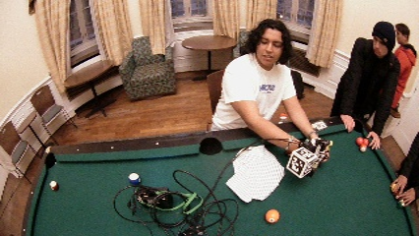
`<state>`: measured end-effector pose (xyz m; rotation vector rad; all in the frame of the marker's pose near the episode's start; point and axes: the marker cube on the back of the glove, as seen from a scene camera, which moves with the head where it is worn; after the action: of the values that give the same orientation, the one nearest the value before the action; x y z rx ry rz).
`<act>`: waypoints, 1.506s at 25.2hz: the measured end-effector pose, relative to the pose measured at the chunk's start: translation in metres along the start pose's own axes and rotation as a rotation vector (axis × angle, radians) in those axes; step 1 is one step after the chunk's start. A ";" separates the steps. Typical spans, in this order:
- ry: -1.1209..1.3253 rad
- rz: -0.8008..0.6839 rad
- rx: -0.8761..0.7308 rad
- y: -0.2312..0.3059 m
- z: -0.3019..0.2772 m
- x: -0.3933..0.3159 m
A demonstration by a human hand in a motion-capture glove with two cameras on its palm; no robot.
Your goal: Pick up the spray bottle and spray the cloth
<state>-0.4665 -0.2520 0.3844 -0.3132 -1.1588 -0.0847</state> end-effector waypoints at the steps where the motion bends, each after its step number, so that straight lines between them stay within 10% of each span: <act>1: 0.006 0.007 -0.016 0.001 0.000 0.001; 38: 0.911 -0.013 -0.420 0.177 -0.142 -0.046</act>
<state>-0.3184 -0.1288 0.2560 -0.5613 -0.2268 -0.4381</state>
